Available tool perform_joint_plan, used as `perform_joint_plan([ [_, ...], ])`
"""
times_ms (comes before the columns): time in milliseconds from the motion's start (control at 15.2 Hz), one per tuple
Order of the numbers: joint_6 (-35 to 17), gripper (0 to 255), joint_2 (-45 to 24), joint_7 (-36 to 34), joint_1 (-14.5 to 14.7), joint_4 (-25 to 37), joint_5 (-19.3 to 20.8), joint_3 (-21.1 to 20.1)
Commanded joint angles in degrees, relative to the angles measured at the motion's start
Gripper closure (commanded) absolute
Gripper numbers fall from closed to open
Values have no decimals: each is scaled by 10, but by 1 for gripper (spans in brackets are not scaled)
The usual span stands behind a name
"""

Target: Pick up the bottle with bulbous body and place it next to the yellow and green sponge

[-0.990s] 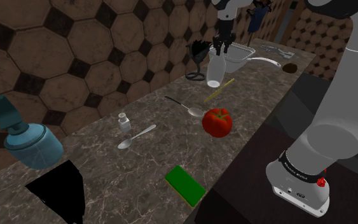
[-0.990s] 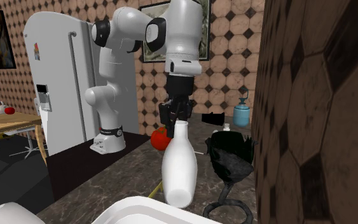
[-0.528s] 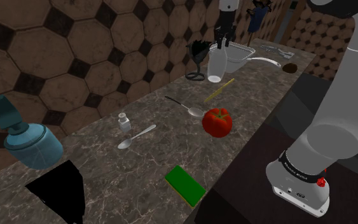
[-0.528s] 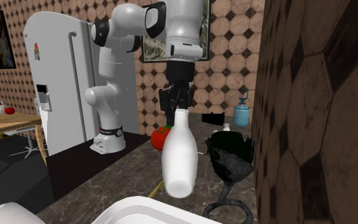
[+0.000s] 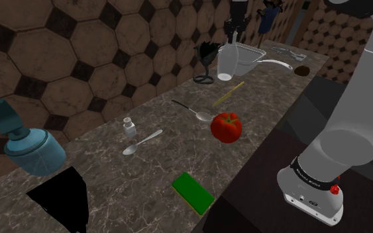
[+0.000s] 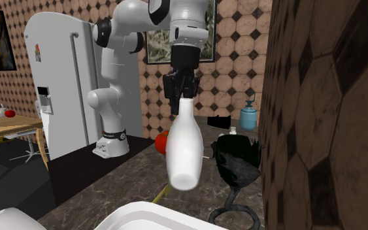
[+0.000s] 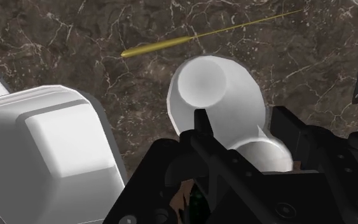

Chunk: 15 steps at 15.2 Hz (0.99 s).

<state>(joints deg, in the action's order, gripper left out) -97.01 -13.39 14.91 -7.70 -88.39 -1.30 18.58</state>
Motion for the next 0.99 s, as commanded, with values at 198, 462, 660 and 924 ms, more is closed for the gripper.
perform_joint_plan([
  [198, -14, 255, 61, -61, 41, -75, 18, -20],
  [462, -24, 255, 107, -116, 71, -130, 28, -43],
  [660, -28, 255, 135, -158, 92, -163, 31, -63],
  [924, -32, 255, 165, -212, 119, -197, 32, -91],
])
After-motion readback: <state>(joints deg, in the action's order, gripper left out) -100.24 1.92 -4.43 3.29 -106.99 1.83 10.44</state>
